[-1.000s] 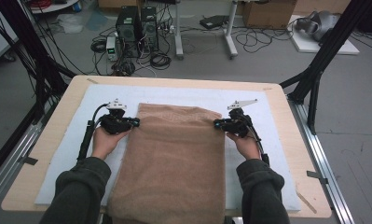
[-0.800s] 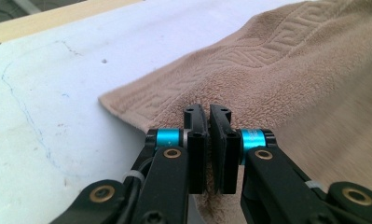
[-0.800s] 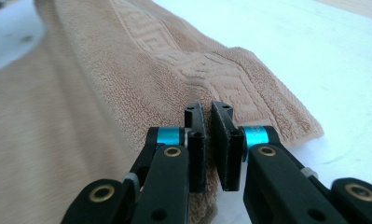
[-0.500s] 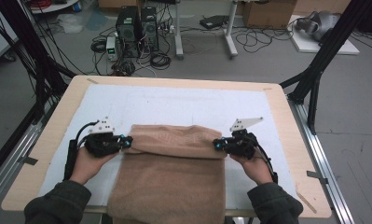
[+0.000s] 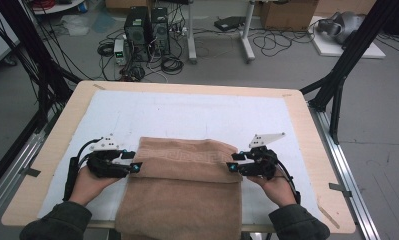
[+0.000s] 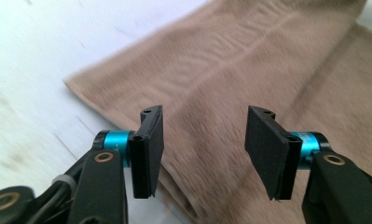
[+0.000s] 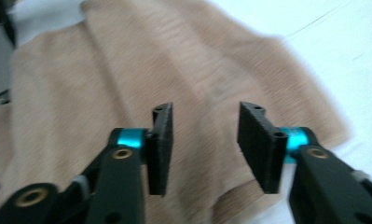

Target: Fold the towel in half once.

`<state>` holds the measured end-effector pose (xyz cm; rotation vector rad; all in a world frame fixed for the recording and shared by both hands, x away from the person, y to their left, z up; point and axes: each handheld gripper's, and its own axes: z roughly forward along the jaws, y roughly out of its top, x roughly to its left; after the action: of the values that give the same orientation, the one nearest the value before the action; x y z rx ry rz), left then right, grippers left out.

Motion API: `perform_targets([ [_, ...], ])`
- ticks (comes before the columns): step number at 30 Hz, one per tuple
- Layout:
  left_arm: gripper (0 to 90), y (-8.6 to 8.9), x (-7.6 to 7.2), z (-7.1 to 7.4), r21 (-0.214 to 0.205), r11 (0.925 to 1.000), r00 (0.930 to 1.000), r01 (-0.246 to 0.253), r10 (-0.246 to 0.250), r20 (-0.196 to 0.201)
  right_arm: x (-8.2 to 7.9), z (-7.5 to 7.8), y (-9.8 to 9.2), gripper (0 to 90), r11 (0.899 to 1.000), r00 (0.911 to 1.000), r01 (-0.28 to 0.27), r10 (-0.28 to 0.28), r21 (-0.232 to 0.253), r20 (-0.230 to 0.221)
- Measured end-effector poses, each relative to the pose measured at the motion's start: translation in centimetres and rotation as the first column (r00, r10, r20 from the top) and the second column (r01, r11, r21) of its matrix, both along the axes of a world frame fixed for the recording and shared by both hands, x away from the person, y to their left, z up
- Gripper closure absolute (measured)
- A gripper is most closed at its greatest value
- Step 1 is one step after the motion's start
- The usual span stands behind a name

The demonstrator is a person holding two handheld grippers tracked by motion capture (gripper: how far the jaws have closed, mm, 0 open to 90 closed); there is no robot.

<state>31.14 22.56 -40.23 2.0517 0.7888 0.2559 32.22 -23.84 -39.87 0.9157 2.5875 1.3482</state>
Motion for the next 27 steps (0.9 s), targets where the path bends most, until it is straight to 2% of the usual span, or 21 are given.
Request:
perform_targets([
  [4,44.9,-0.8,1.6,0.6,0.016,0.9997,0.9996,-0.02,0.019,0.023,2.0,0.5,0.0,48.1,0.998,0.9984,0.056,-0.056,-0.001,-0.008],
  [5,45.3,-1.0,2.2,0.6,0.016,0.9995,0.9995,-0.027,0.027,0.018,2.6,0.4,0.1,48.1,0.998,0.9979,0.064,-0.064,-0.017,0.001],
  [6,45.6,-1.3,2.8,0.6,0.025,0.999,0.999,-0.038,0.037,0.023,3.1,0.3,0.3,48.1,0.996,0.9969,0.078,-0.078,-0.031,-0.003],
  [7,46.8,-1.7,3.5,0.4,0.056,0.9972,0.9983,-0.05,0.048,0.034,3.6,0.1,0.5,48.0,0.995,0.9962,0.087,-0.087,-0.043,-0.003],
  [9,49.4,-2.1,4.4,-0.2,0.056,0.9967,0.9981,-0.058,0.057,0.022,4.5,-0.5,0.8,47.7,0.993,0.9948,0.101,-0.101,-0.068,-0.008],
  [10,50.1,-2.2,5.0,-0.7,0.072,0.9951,0.9977,-0.068,0.067,0.013,4.8,-0.8,1.0,47.8,0.991,0.9941,0.108,-0.108,-0.08,-0.006],
  [11,50.5,-2.1,5.5,-1.1,0.073,0.9944,0.997,-0.076,0.077,-0.01,5.2,-1.2,1.1,47.8,0.988,0.993,0.117,-0.118,-0.097,-0.01],
  [14,48.2,-2.1,6.5,-2.4,0.099,0.9878,0.9901,-0.121,0.127,-0.06,6.0,-2.3,1.2,48.0,0.985,0.9892,0.127,-0.134,-0.115,-0.059],
  [16,45.9,-2.3,6.8,-3.0,0.118,0.9858,0.987,-0.119,0.131,-0.093,6.4,-2.9,1.1,48.3,0.986,0.9865,0.127,-0.137,-0.105,-0.09],
  [18,46.0,-2.7,6.8,-3.3,0.144,0.9841,0.9885,-0.104,0.118,-0.094,6.5,-3.2,1.1,48.3,0.983,0.9843,0.139,-0.15,-0.119,-0.092],
  [19,46.6,-2.9,6.7,-3.5,0.156,0.9824,0.99,-0.102,0.115,-0.081,6.5,-3.4,1.2,48.6,0.982,0.9835,0.14,-0.153,-0.126,-0.097],
  [21,51.5,-3.1,6.4,-3.5,0.193,0.9757,0.9927,-0.104,0.114,-0.04,6.4,-3.7,1.5,49.9,0.979,0.9862,0.132,-0.146,-0.156,-0.078],
  [24,60.4,-3.3,6.2,-3.5,0.197,0.975,0.9934,-0.102,0.11,-0.031,6.0,-3.7,1.9,59.0,0.966,0.9885,0.145,-0.151,-0.215,-0.011],
  [27,72.8,-3.4,6.1,-3.4,0.192,0.9776,0.9948,-0.087,0.096,-0.037,5.9,-3.6,2.0,68.5,0.957,0.9859,0.165,-0.167,-0.237,0.013],
])
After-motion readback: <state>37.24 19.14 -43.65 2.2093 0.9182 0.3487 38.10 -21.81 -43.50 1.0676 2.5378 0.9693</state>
